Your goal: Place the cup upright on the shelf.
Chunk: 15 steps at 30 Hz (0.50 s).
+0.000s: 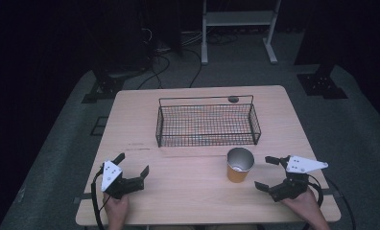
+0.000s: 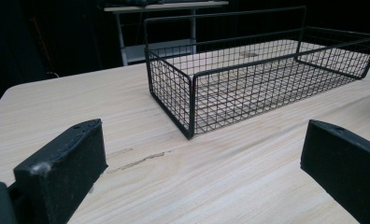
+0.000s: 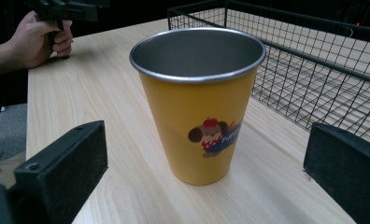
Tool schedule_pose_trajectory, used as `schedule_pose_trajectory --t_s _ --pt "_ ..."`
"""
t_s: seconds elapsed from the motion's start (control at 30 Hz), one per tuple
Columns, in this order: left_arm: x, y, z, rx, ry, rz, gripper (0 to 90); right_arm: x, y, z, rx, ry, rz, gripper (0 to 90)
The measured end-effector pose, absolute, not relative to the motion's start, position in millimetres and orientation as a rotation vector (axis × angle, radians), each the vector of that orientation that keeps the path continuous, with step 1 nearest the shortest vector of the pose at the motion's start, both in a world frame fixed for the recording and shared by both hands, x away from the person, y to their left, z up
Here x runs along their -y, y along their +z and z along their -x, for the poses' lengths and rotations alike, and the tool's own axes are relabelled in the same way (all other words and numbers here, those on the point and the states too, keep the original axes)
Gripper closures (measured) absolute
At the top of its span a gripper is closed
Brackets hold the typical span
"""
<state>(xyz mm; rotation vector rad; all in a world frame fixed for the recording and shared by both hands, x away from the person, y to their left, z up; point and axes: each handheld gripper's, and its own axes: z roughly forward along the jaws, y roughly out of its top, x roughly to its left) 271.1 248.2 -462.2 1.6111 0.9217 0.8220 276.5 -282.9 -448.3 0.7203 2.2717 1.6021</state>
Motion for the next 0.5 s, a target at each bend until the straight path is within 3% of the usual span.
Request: schedule_pose_trajectory --t_s 0.5 --pt "-248.5 -462.2 -271.1 -0.921 0.821 -1.609 0.0 263.8 -441.4 -288.7 -2.337 1.565 -0.688 0.0"
